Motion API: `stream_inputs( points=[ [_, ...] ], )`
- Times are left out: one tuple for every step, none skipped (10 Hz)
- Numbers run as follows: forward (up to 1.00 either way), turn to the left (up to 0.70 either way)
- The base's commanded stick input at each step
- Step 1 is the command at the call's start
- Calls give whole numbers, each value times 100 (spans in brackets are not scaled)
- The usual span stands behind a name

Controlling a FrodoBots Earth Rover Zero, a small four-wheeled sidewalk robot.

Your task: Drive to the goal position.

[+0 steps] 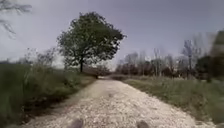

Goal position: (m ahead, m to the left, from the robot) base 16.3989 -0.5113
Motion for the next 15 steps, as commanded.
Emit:
stream_inputs(
  points=[
    [100,0],
    [100,0],
    [100,0],
    [100,0],
    [100,0],
    [100,0],
    [100,0],
    [100,0],
    [100,0],
    [100,0],
    [100,0],
    [100,0],
    [100,0],
    [100,0],
    [100,0]
  ],
)
